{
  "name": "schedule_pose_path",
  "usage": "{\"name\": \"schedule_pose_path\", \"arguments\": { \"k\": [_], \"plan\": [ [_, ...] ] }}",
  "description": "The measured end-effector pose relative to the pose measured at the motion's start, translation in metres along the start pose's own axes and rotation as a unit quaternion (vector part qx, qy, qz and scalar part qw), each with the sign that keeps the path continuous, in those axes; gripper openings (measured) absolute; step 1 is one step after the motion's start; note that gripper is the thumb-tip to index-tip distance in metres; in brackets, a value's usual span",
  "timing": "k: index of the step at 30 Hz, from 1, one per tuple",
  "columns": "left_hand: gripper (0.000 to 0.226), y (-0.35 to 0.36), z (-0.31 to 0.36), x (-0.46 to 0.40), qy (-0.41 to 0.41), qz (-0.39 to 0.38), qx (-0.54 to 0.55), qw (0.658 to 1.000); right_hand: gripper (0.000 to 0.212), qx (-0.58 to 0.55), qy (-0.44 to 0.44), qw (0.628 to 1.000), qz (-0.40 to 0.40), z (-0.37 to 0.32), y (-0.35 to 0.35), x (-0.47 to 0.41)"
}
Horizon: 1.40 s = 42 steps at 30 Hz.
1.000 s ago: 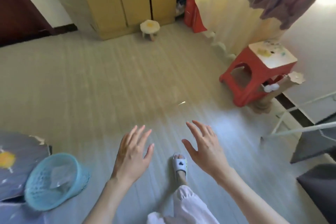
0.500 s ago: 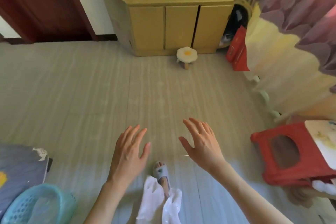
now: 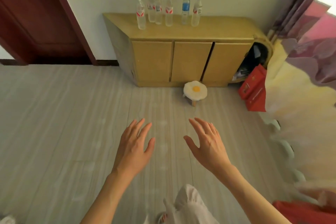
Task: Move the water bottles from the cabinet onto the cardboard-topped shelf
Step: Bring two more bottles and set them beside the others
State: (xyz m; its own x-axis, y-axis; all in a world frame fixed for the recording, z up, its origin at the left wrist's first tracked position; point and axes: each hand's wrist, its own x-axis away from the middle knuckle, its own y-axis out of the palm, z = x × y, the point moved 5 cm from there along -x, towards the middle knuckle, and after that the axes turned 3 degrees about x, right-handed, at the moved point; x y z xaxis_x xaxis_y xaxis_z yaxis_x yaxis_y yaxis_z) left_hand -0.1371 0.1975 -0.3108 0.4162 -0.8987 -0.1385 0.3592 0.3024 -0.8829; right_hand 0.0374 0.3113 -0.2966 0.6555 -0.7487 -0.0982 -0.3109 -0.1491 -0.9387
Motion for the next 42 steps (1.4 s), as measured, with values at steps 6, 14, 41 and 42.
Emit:
{"name": "schedule_pose_path", "arguments": {
  "k": [6, 14, 41, 42],
  "plan": [
    [0.057, 0.020, -0.036, -0.135, -0.014, -0.004, -0.014, 1.000, 0.061, 0.004, -0.017, 1.000, -0.016, 0.032, 0.018, -0.154],
    [0.054, 0.002, -0.058, -0.337, -0.029, 0.022, -0.010, 0.999, 0.057, -0.022, -0.040, 0.999, 0.006, 0.055, 0.006, -0.362],
    [0.058, 0.005, -0.289, -0.848, -0.096, 0.010, 0.119, 0.988, 0.048, -0.124, 0.039, 0.989, -0.067, 0.032, 0.104, -0.874],
    [0.059, 0.009, -0.295, -0.863, -0.117, 0.013, 0.145, 0.982, 0.048, -0.137, 0.042, 0.987, -0.077, 0.033, 0.110, -0.895]
  ]
}}
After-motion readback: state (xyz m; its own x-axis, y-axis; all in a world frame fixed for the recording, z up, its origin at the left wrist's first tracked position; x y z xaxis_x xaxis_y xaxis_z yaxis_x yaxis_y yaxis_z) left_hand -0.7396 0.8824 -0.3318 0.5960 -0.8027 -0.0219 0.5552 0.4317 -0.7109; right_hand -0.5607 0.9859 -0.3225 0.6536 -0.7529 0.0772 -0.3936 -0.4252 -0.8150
